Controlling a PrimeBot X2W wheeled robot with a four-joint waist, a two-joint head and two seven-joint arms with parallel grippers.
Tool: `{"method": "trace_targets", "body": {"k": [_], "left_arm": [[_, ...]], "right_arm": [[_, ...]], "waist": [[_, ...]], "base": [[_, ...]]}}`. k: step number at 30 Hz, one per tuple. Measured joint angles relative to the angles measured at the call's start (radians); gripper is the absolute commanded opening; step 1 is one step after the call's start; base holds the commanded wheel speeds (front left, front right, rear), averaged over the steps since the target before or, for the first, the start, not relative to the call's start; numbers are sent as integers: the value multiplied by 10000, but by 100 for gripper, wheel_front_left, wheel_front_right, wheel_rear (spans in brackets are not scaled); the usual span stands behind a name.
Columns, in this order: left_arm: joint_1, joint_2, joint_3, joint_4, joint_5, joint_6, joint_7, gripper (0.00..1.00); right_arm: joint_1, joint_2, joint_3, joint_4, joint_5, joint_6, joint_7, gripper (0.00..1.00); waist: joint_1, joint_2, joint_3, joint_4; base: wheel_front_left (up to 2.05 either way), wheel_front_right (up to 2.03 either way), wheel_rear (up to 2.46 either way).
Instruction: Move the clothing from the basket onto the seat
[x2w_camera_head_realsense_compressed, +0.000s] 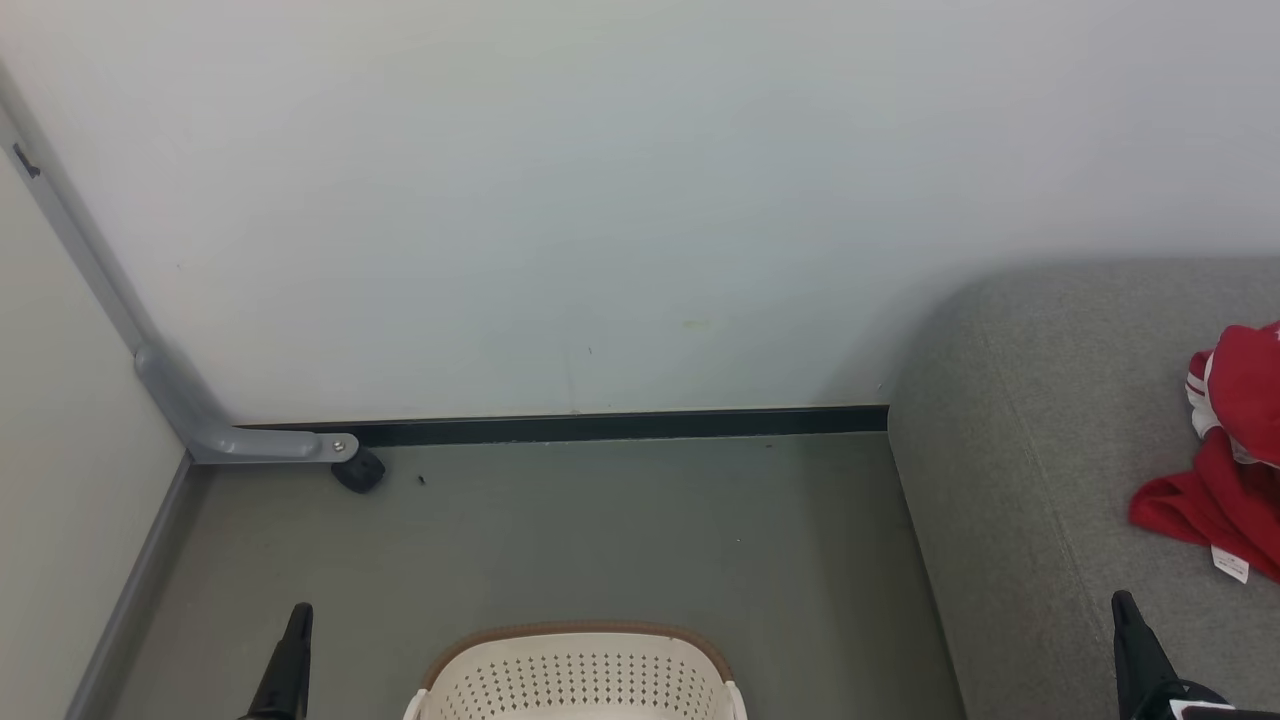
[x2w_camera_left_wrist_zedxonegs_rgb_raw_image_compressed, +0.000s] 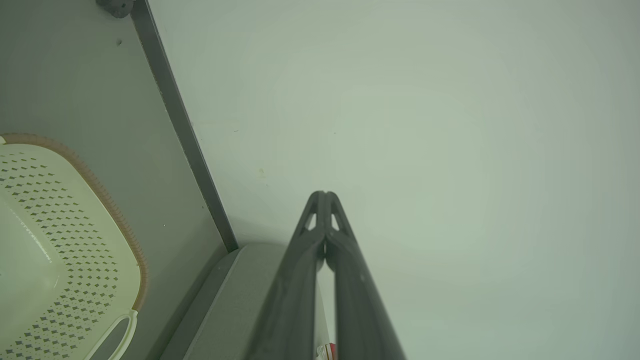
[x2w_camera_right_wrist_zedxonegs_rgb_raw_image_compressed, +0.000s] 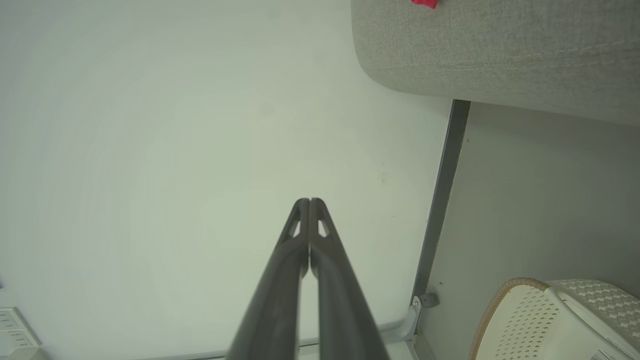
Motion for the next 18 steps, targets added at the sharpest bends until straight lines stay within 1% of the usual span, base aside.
{"method": "trace_targets", "body": {"k": [18], "left_arm": [[0, 0, 0, -4, 0, 0, 0, 0]], "right_arm": [[0, 0, 2, 0, 0, 0, 0, 0]], "waist": [[0, 0, 1, 0]], "base": [[0, 0, 0]]}}
